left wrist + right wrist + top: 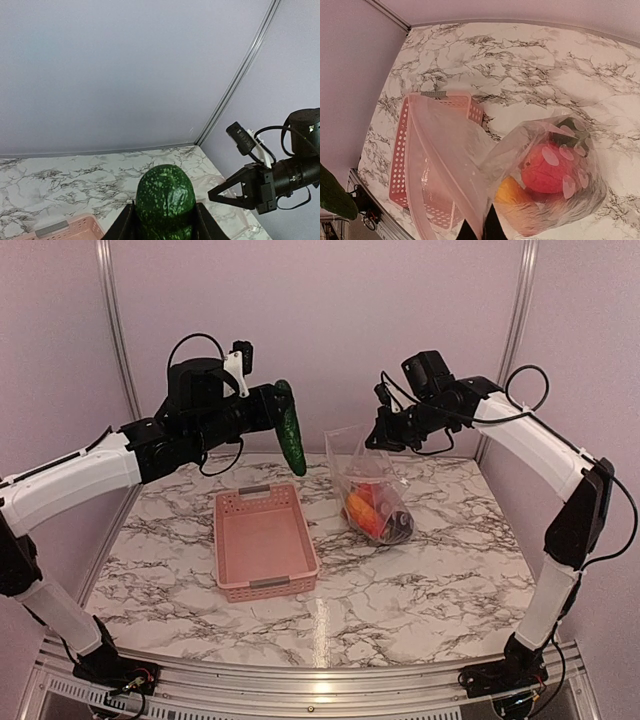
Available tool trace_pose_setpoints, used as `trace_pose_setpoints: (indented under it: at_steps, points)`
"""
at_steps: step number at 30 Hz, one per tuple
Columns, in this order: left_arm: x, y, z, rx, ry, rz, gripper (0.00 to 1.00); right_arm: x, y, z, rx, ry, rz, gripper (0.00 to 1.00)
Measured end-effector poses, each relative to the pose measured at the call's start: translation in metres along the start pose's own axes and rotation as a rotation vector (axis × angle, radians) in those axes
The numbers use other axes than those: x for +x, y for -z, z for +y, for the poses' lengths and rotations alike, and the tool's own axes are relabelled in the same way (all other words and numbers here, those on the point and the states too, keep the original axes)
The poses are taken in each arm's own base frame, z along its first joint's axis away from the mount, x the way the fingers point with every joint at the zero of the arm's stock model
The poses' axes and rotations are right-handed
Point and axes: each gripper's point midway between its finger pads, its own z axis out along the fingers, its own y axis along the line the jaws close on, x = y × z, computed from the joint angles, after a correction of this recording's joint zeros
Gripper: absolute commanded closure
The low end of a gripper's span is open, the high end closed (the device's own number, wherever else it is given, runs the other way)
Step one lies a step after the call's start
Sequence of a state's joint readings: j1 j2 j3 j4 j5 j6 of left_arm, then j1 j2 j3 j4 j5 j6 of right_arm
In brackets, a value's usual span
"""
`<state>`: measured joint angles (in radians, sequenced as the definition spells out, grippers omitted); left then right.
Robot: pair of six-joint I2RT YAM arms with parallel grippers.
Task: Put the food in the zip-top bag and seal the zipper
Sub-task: Place the fake vegetable in the zipper food storage bag.
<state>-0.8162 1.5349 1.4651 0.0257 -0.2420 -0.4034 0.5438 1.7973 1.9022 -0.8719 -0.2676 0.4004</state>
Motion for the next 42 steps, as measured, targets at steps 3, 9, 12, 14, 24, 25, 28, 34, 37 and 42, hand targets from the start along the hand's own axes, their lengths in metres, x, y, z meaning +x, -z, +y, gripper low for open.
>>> trace_pose_setpoints:
  at_steps: [3, 9, 12, 14, 24, 25, 28, 34, 37, 42]
  points:
    - [-0.02, -0.002, -0.024, 0.071, 0.027, -0.09, 0.77, 0.0, 0.002, 0.003, -0.002, 0.003, 0.001, 1.0]
    - [-0.04, -0.018, -0.063, 0.163, 0.057, -0.22, 0.78, 0.0, 0.002, 0.005, -0.001, -0.004, 0.0, 1.0]
    - [-0.03, -0.03, -0.069, 0.164, 0.049, -0.238, 0.79, -0.001, 0.004, 0.005, 0.001, -0.009, 0.0, 1.0]
    - [-0.019, -0.04, -0.071, 0.158, 0.043, -0.24, 0.79, -0.001, 0.005, 0.005, 0.004, -0.011, -0.002, 1.0]
    - [0.015, -0.061, -0.074, 0.065, 0.006, -0.248, 0.81, -0.01, 0.016, 0.013, -0.01, -0.03, -0.028, 1.0]
    - [0.017, -0.062, -0.075, 0.058, -0.001, -0.251, 0.81, -0.011, 0.017, 0.014, -0.013, -0.031, -0.033, 1.0]
    - [0.024, -0.063, -0.076, 0.022, -0.022, -0.254, 0.8, -0.013, 0.021, 0.017, -0.021, -0.033, -0.042, 1.0]
    - [0.034, -0.064, -0.067, -0.075, -0.039, -0.263, 0.77, -0.014, 0.023, 0.021, -0.035, -0.039, -0.044, 1.0]
    - [0.036, -0.064, -0.064, -0.096, -0.016, -0.265, 0.7, -0.014, 0.023, 0.021, -0.036, -0.04, -0.042, 1.0]
    - [0.054, -0.072, -0.063, -0.082, 0.03, -0.218, 0.49, -0.014, 0.023, 0.021, -0.036, -0.039, -0.043, 1.0]
